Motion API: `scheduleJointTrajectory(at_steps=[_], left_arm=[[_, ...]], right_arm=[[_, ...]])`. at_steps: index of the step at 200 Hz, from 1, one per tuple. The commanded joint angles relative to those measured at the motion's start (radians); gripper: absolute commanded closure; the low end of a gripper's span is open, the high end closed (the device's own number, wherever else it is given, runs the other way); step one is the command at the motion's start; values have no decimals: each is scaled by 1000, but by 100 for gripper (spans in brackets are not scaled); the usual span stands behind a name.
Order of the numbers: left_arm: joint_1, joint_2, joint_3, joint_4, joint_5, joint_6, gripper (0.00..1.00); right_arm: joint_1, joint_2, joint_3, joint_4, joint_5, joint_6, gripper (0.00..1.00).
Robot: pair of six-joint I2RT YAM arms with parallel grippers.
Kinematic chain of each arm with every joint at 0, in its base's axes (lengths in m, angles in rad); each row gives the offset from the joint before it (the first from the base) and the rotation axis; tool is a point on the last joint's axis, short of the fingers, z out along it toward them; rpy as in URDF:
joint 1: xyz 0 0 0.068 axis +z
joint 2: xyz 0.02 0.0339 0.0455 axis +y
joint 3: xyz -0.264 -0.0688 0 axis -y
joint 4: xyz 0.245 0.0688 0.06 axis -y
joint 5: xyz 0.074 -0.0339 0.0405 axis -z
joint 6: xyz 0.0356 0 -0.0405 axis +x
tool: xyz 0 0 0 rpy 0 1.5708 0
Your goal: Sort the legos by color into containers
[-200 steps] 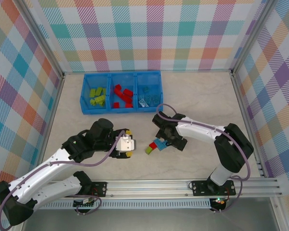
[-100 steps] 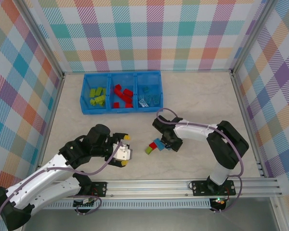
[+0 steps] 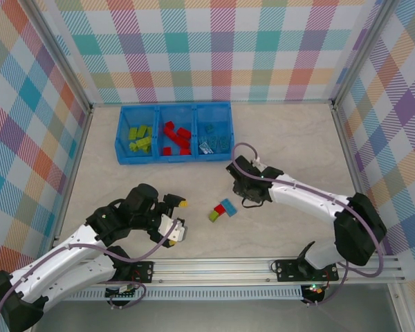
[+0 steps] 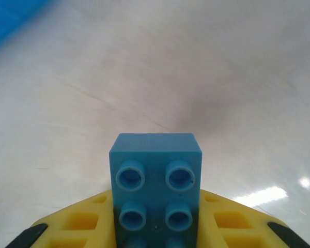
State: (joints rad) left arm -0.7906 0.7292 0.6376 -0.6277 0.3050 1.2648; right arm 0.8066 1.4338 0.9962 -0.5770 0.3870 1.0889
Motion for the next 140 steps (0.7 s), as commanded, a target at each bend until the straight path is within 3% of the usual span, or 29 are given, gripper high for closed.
scheduleJointTrajectory(at_steps=[1, 24, 54, 84, 115, 140], left_arm=[[-10, -17, -29, 95, -1, -90, 0], [-10, 11, -14, 227, -79, -325, 0], [-10, 96, 67, 241, -265, -534, 0], [-8, 154, 125, 225, -434, -647, 0], [-6, 149, 115, 279, -494, -693, 0], [2, 137, 105, 316, -534, -722, 0]], right_arm=[[6, 22, 112, 196, 43, -297, 85], [1, 142, 246, 298, 62, -490, 82], [-36, 368, 432, 396, 80, -711, 82], [-114, 588, 673, 301, -3, -730, 82], [-156, 712, 785, 282, -38, -729, 79], [-173, 751, 834, 258, -63, -719, 65]])
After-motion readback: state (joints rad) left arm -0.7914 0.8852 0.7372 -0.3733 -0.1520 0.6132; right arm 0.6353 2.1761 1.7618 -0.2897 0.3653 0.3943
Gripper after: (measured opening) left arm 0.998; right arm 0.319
